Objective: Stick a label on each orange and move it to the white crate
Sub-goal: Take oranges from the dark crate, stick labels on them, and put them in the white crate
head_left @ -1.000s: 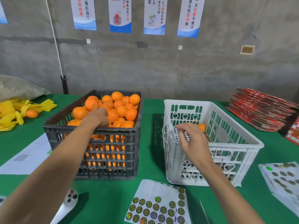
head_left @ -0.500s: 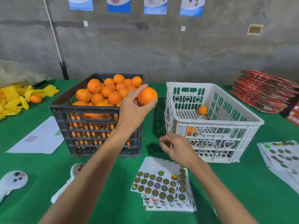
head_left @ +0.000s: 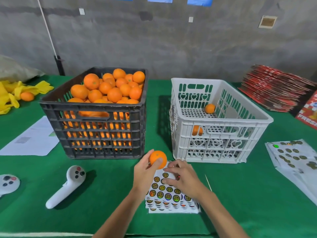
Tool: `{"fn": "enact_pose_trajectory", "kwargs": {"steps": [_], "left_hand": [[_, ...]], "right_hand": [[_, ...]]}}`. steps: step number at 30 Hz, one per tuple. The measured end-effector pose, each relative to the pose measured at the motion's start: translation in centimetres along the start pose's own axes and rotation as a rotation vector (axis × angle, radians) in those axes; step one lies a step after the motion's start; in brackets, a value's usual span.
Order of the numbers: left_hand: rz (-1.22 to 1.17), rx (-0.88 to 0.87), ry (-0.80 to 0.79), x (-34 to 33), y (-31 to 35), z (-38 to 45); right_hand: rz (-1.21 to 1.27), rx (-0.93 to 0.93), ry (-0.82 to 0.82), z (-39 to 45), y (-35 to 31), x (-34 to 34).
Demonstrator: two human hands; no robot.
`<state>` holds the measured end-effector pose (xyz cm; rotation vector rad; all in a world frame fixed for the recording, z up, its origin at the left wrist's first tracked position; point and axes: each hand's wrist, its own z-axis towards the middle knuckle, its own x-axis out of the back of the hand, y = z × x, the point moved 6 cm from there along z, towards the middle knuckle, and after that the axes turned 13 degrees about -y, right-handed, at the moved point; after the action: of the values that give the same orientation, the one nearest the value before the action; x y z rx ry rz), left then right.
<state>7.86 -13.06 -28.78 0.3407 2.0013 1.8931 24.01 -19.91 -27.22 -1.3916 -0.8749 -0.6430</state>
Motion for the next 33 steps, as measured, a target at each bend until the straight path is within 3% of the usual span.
{"fn": "enact_pose_trajectory", "kwargs": {"steps": [9, 13, 17, 25, 33], "left_hand": [[-0.113, 0.009, 0.078, 0.5, -0.7, -0.3], [-0.116, 0.006, 0.073, 0.6, -0.5, -0.5], [-0.104, -0.017, 0.084, 0.8, -0.3, -0.7], [-0.037, -0.043, 0.094, 0.6, -0.1, -1.1], [-0.03, -0.059, 0.107, 0.3, 0.0, -1.3]], "right_hand": [[0.102, 0.032, 0.054, 0.7, -0.2, 0.4], [-0.029, 0.082, -0.058, 1.6, -0.9, 1.0], [-0.1, 0.074, -0.068, 0.9, -1.1, 0.3], [-0.02, -0.117, 0.215, -0.3, 0.1, -0.8], [-0.077, -0.221, 0.26, -0.5, -0.4, -0.8]]}}
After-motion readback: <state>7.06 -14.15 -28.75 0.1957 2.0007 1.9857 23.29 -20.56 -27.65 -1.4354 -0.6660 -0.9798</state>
